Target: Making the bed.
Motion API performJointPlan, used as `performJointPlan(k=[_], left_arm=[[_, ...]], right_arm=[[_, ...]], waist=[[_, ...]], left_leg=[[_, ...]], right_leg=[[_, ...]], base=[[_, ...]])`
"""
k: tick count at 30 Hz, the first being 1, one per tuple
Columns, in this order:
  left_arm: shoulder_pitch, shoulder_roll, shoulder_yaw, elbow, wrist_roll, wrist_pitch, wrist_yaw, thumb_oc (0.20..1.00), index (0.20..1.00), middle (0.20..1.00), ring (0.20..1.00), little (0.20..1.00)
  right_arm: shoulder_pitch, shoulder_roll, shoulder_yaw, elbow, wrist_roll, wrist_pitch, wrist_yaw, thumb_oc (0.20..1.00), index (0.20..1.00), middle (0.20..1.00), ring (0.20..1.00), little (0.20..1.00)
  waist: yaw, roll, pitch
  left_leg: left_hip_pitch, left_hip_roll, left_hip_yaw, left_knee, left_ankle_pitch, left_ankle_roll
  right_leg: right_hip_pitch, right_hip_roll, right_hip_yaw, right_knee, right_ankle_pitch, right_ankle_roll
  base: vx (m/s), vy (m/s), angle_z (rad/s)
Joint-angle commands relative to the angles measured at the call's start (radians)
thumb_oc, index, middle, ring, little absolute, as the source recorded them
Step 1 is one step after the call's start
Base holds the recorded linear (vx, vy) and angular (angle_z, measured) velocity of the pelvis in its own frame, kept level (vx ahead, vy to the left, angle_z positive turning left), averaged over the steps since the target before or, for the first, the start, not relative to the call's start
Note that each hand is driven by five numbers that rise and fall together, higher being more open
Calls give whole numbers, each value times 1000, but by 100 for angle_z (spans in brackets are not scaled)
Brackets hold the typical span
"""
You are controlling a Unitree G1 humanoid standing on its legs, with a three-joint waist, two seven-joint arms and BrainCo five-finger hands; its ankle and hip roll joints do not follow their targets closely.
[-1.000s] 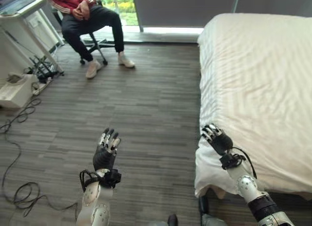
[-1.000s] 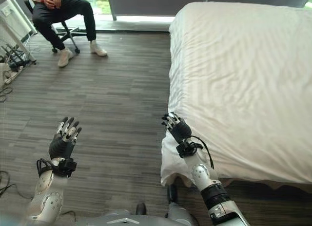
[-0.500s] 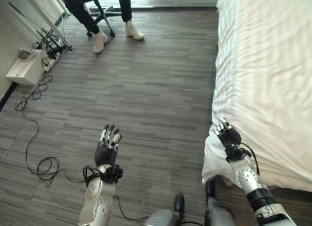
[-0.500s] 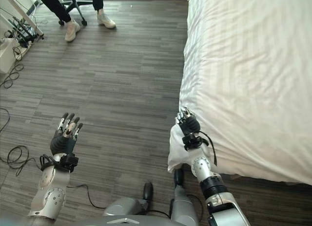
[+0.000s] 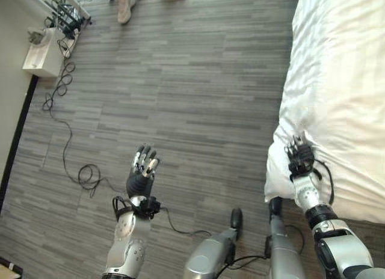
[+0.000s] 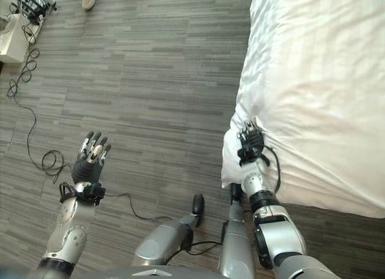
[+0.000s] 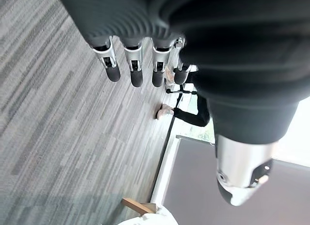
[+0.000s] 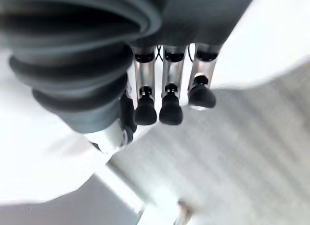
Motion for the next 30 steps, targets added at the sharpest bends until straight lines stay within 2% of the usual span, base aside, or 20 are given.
performJointPlan(k=[1,4,7,11,15,21,24,28,30], left_arm=[[-11,2,-3,-62,-47,-56,-21,1000,1000,1000,1000,1000],[-26,-3,-13,-77,-34,-56,-33,1000,1000,1000,1000,1000],[-28,-5,-6,-91,-25,-61,-52,1000,1000,1000,1000,1000],[-32,-4,13,-103,-23,-72,-46,1000,1000,1000,1000,1000],[-43,9,37,-106,-13,-78,-45,1000,1000,1000,1000,1000],[-61,18,87,-109,-8,-75,-49,1000,1000,1000,1000,1000],[-66,18,93,-110,-9,-72,-54,1000,1000,1000,1000,1000],[-68,25,115,-96,1,-58,-67,1000,1000,1000,1000,1000],[-70,26,122,-91,4,-56,-68,1000,1000,1000,1000,1000]], right_arm=[[89,-122,-128,216,22,11,-80,200,200,200,200,200],[145,-175,-184,344,-27,45,-90,200,200,200,200,200],[203,-231,-256,388,-27,51,-84,200,200,200,200,200],[260,-282,-327,401,-9,37,-92,200,200,200,200,200],[372,-345,-368,440,-104,62,-106,200,200,200,200,200],[546,-305,-411,471,-182,107,-100,200,200,200,200,200],[572,-296,-421,480,-196,119,-98,200,200,200,200,200],[628,-239,-416,482,-237,150,-80,200,200,200,200,200],[629,-242,-422,475,-234,148,-80,200,200,200,200,200]], waist=[[-13,31,13],[-29,47,25],[-48,53,31],[-72,48,34],[-108,25,22],[-157,-7,-23],[-169,-11,-35],[-198,-31,-99],[-200,-38,-106]], left_leg=[[-70,-31,-52,21,37,15],[-76,-31,-42,17,36,11],[-77,-29,-36,13,34,9],[-77,-27,-26,5,34,4],[-64,-25,-12,-6,29,-1],[-19,-30,6,-8,7,5],[-5,-33,9,-7,1,8],[72,-35,19,1,-32,22],[79,-36,23,1,-32,24]], right_leg=[[21,13,-11,18,-69,4],[8,15,0,18,-71,5],[2,17,5,18,-75,4],[-3,21,16,18,-77,5],[2,25,26,18,-80,8],[37,21,47,18,-83,15],[49,19,51,18,-84,17],[122,13,56,18,-92,21],[127,14,58,18,-89,21]], base=[[54,-21,-5],[58,-16,-2],[54,-16,1],[35,-10,6],[4,-5,1],[-17,30,1],[-34,54,-22],[-50,98,-45],[-36,45,-38]])
